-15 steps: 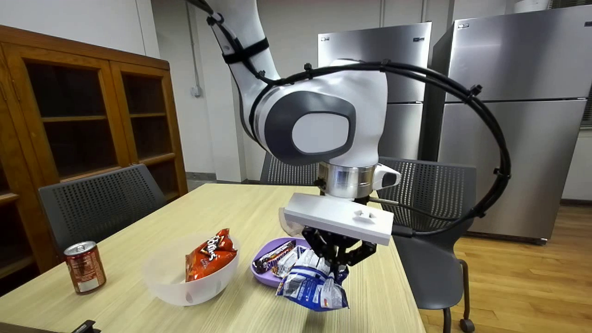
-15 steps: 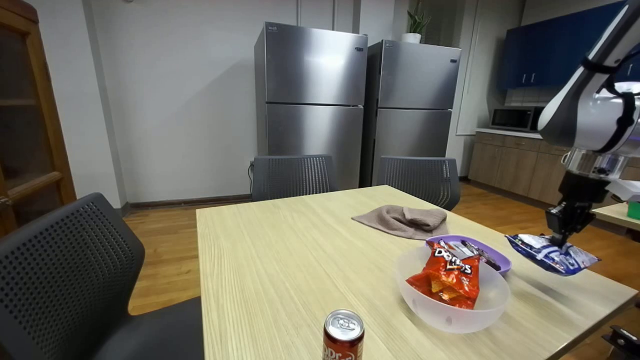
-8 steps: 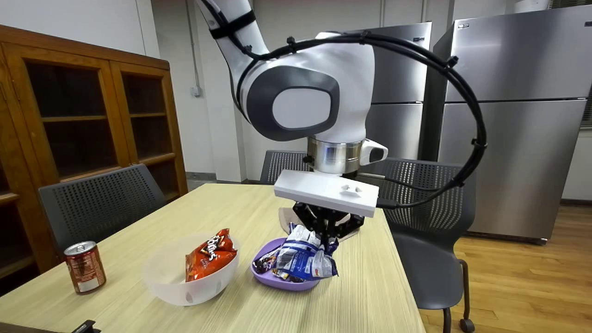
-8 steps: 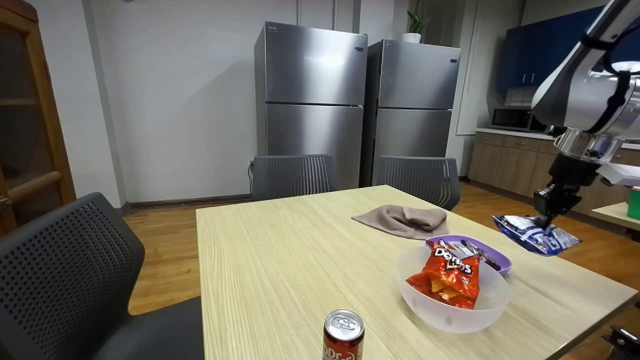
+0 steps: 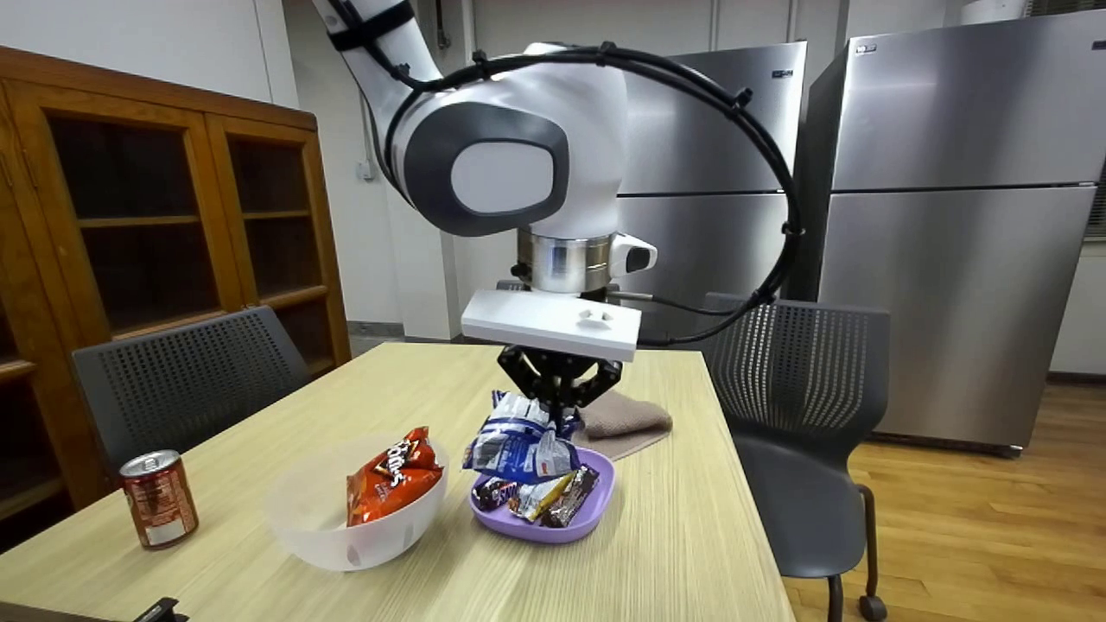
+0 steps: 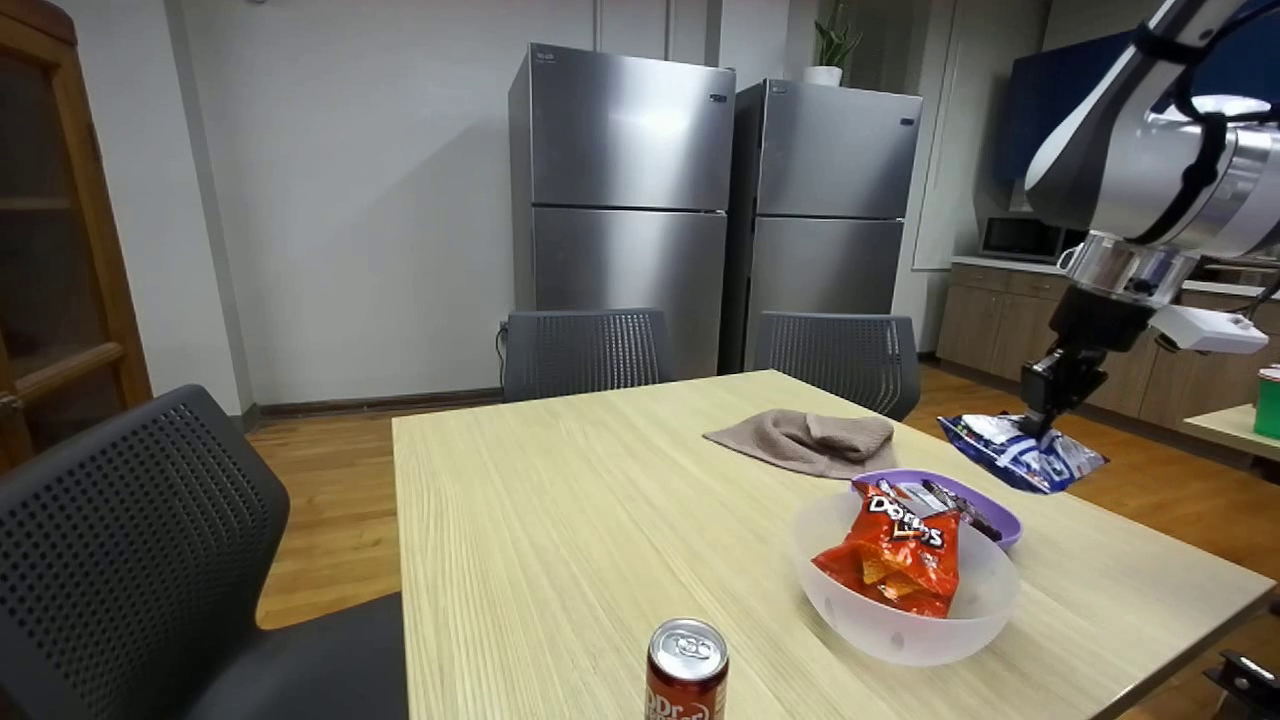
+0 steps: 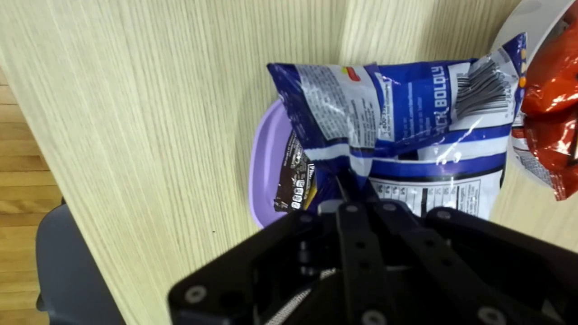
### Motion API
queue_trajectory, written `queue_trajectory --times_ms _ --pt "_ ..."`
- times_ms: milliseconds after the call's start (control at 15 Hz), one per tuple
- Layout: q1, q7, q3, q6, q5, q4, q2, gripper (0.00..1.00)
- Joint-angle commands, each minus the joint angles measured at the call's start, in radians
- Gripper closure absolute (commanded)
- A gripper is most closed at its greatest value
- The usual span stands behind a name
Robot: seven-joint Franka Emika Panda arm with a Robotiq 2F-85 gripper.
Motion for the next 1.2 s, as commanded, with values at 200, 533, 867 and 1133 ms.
queue_trajectory --times_ms 200,533,867,1133 --pt "0.05 -0.065 0.06 -0.015 0.072 -0.071 -0.112 1.0" --pt "0.105 -0.103 0.096 -0.024 0.108 -0.13 -0.176 1.0" --pt "0.169 -0.161 0.113 -0.037 0.139 -0.197 -0.236 1.0" --pt "0.302 -0.177 0.034 -0.041 0.113 -0.256 -0.279 1.0"
